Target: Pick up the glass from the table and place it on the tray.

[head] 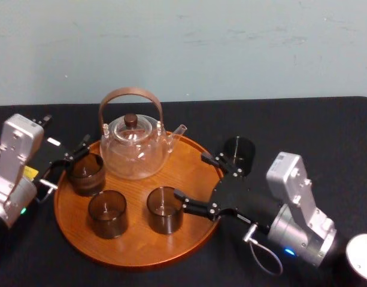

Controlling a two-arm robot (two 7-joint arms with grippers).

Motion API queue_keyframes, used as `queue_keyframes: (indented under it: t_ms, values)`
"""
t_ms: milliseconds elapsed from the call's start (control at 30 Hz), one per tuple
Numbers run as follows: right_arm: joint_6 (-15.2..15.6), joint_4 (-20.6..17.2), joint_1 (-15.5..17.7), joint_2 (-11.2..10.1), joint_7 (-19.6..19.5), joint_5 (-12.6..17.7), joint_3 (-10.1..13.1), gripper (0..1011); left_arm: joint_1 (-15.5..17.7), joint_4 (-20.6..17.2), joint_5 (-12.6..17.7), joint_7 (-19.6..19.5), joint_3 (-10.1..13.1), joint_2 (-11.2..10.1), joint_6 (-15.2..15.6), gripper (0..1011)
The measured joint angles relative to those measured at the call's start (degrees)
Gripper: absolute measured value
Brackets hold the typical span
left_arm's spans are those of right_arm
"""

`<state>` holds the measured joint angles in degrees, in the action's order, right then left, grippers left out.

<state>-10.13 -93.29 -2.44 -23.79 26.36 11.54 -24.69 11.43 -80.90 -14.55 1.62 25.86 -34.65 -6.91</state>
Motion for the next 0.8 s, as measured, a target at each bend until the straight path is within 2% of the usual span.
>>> queue_keyframes:
  t_ms: [400,800]
  values:
    - [-1.1,-1.1,3.3,-1.2,-1.3,1.0,2.8,1002,0.0,0.0,0.0,0.0,0.0,0.0,0.0,1001]
    - [-1.0,0.3,5.5,-0.9,-4.6,0.2,6.9,1002,0.0,0.0,0.0,0.0,0.0,0.0,0.0,1002]
